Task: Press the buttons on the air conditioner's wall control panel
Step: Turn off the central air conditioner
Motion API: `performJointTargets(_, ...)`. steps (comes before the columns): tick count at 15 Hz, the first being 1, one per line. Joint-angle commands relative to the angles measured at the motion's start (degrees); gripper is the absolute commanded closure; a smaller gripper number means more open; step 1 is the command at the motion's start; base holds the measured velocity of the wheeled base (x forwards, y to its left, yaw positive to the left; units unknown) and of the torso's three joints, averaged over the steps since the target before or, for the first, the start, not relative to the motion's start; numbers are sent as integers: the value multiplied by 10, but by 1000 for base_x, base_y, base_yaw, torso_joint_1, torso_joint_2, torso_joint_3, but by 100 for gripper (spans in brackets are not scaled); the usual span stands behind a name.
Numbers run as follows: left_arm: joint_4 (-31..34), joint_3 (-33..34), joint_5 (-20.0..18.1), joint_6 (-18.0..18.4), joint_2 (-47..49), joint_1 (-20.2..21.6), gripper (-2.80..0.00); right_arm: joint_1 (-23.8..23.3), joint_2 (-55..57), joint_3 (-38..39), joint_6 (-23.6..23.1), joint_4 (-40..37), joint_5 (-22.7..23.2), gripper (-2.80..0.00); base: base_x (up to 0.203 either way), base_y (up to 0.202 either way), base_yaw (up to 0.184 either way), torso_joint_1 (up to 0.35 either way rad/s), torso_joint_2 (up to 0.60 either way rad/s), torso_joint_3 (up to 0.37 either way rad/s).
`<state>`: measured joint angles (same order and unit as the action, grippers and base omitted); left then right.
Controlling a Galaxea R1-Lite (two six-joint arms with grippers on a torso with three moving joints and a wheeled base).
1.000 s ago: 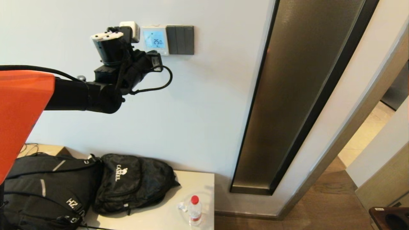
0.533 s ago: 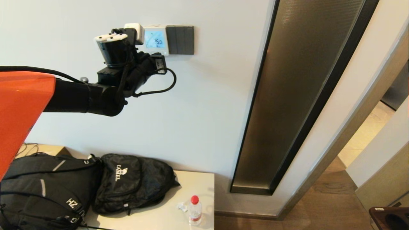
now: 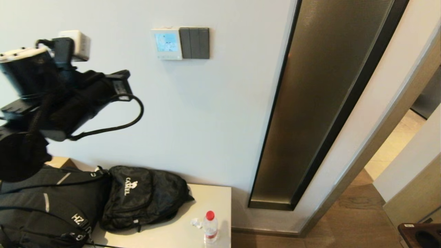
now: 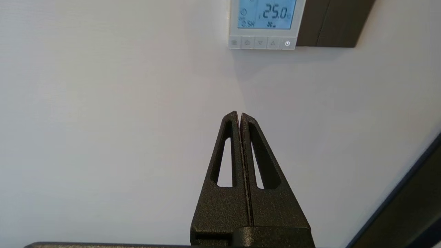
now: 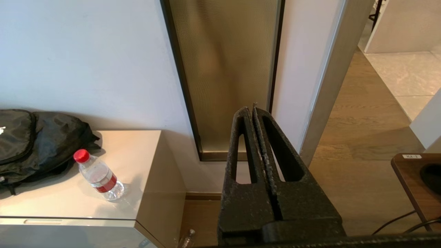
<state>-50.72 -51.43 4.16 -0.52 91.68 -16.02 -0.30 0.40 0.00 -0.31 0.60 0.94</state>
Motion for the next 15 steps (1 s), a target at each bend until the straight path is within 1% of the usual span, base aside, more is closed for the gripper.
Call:
performJointTargets(1,-4,113,-6,0,-184,22,0,0,0,0,0,0,0,0,0,0,0,0,0,0)
performJointTargets(3,11,199,-10,2,-310,39,0,0,0,0,0,0,0,0,0,0,0,0,0,0)
performJointTargets(4,34,236,-11,4,-376,50,0,0,0,0,0,0,0,0,0,0,0,0,0,0)
performJointTargets(5,73,263,-12,5,-440,61,0,0,0,0,0,0,0,0,0,0,0,0,0,0)
performJointTargets(6,123,281,-12,5,-499,70,0,0,0,0,0,0,0,0,0,0,0,0,0,0)
performJointTargets(8,249,303,-5,6,-611,84,0,0,0,0,0,0,0,0,0,0,0,0,0,0)
performJointTargets(10,370,313,17,6,-706,92,0,0,0,0,0,0,0,0,0,0,0,0,0,0)
performJointTargets(11,425,317,30,7,-742,98,0,0,0,0,0,0,0,0,0,0,0,0,0,0)
performJointTargets(13,470,342,77,8,-760,107,0,0,0,0,0,0,0,0,0,0,0,0,0,0)
performJointTargets(14,474,343,74,9,-760,120,0,0,0,0,0,0,0,0,0,0,0,0,0,0)
performJointTargets(15,475,344,60,10,-759,149,0,0,0,0,0,0,0,0,0,0,0,0,0,0)
